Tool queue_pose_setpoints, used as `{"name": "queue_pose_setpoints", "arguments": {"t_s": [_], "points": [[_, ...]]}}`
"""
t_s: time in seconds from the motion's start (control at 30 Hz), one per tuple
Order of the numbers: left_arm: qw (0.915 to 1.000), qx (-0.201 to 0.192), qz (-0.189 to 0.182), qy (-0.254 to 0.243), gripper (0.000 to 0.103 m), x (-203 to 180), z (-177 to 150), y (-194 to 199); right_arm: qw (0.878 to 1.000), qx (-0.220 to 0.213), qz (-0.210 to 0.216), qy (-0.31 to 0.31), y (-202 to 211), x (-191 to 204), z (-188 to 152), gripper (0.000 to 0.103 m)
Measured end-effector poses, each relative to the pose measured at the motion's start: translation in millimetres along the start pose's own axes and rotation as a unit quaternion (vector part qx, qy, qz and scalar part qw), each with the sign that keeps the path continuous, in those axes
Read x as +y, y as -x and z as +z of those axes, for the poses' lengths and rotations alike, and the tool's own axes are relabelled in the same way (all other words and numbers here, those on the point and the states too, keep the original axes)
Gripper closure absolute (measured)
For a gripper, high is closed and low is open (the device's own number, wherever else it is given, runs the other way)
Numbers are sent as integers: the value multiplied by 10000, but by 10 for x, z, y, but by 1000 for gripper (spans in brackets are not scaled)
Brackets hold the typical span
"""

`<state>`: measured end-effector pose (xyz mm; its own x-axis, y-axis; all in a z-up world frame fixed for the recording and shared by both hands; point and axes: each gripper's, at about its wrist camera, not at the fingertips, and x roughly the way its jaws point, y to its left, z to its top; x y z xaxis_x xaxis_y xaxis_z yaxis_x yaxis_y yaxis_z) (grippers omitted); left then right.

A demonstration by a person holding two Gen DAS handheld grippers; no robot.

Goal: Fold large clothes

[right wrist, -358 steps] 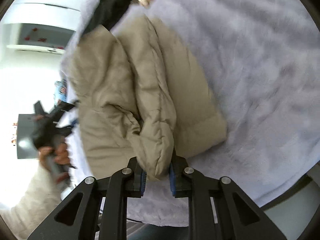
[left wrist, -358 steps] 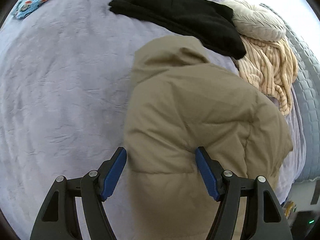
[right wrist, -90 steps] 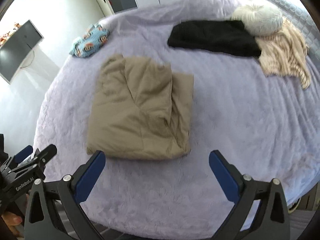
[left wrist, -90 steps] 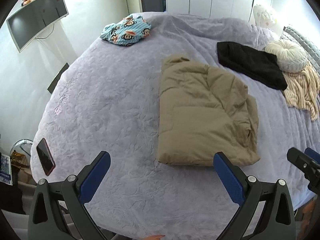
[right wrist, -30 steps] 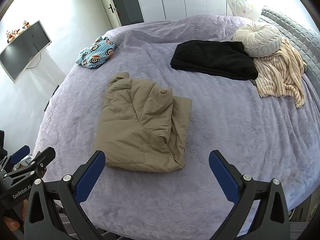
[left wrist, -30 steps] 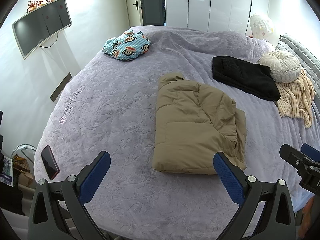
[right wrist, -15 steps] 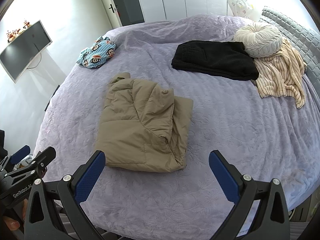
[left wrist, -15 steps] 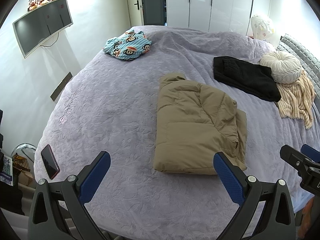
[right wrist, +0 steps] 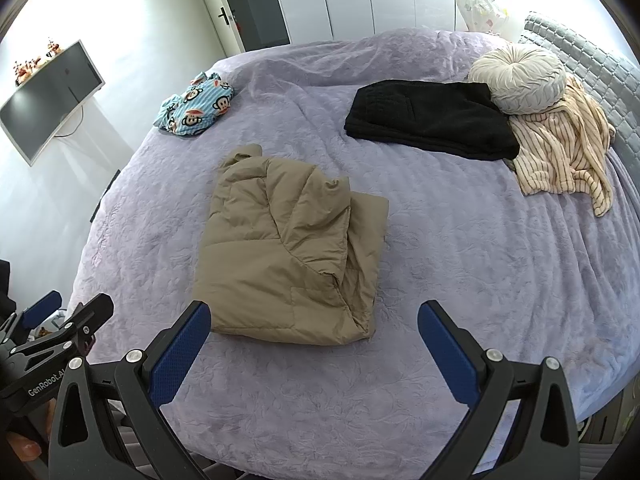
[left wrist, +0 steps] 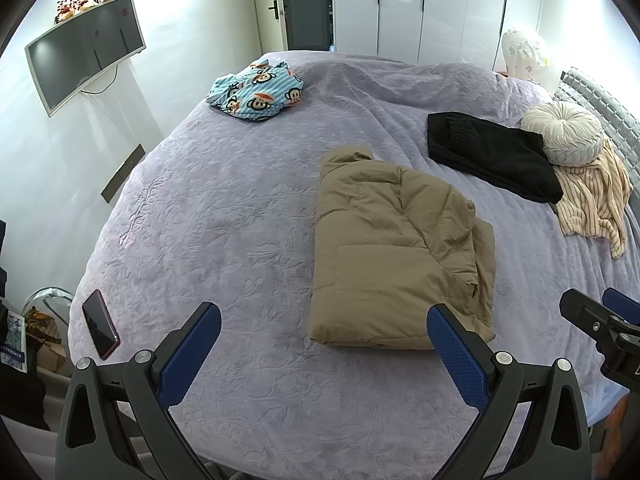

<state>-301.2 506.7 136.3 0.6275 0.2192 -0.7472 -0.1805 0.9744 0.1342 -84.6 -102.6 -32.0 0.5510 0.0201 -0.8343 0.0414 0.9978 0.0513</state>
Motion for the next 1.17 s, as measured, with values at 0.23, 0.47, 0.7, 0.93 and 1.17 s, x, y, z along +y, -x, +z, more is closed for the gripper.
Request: {"name": "queue_pose_setpoints", "arguments": {"t_s": [0.23, 0.47, 0.7, 0.93, 1.17], "points": [[10000, 2, 27, 26, 0, 5, -4, 7, 10000, 4, 4, 7, -3, 0, 6, 0], [10000, 51, 17, 61, 0, 35, 12, -39, 10000, 0, 3, -9, -4, -6, -4, 0], [10000, 36, 52, 60, 0, 22, 13, -37, 10000, 2, 10, -11, -2, 9, -4, 0], [10000, 27, 40, 72, 0, 20, 25, -30, 10000, 4, 4, -22, -2, 23, -9, 0], [10000, -66, 25, 44, 0, -27, 25, 9, 10000, 5, 9, -42, 0, 48, -10, 0]]}}
